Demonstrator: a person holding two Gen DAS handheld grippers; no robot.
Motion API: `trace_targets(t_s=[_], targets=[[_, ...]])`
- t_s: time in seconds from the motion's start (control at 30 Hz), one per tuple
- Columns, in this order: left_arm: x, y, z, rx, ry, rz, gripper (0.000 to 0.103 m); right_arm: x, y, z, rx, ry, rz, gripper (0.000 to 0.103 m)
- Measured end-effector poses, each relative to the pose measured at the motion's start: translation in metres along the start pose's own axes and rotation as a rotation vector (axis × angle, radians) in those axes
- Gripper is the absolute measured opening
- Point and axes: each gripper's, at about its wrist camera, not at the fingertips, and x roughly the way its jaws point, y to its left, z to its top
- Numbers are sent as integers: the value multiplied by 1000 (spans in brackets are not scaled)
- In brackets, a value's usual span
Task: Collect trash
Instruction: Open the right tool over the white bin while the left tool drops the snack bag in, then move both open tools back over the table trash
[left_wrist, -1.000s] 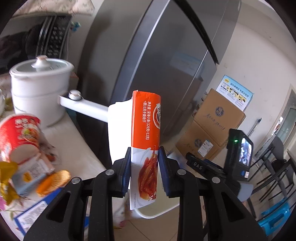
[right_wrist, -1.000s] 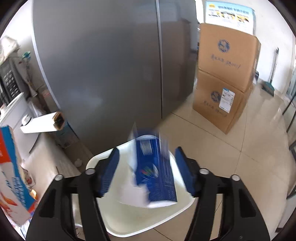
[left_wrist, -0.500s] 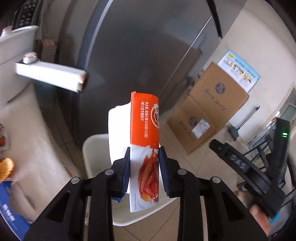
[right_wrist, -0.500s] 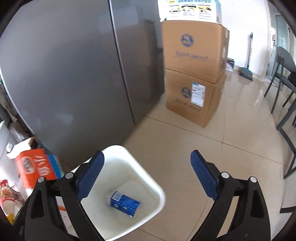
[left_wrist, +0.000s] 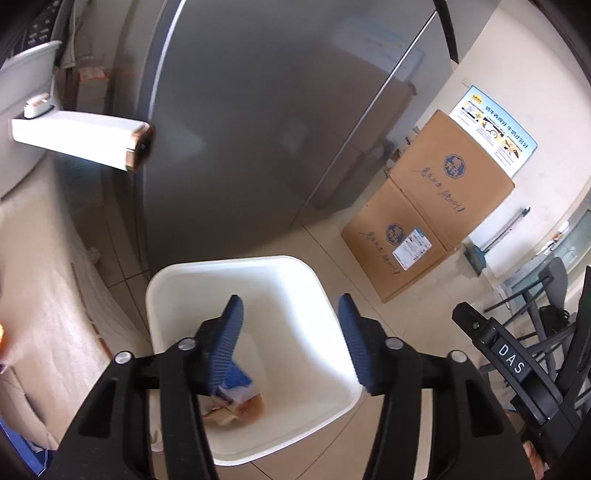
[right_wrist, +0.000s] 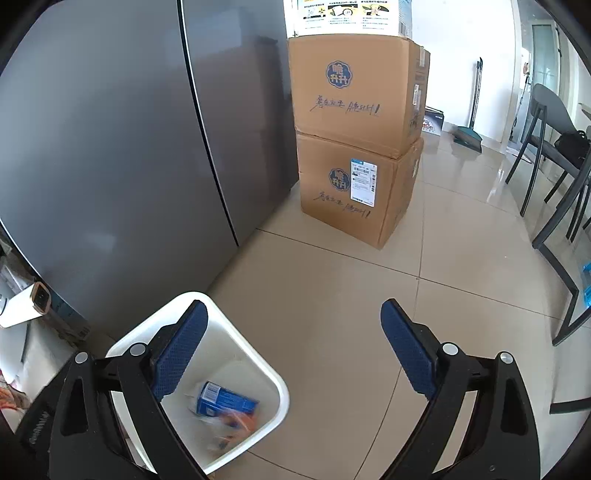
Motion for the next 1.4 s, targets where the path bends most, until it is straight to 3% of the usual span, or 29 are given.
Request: trace_targets(t_s=[0.4, 0.63, 1.07, 1.4], targets=[[-75, 14, -11, 35, -145, 136, 65, -55, 37, -15, -103, -100, 88, 91], [-124, 52, -20, -37, -195, 195, 67, -89, 60, -29, -114, -153, 170, 94], [-204, 106, -33, -103, -302, 284, 71, -136, 127, -64, -260, -217, 295, 96], [-239, 152, -44, -166, -331, 356, 71, -161, 170, -86, -337, -231, 364, 96]])
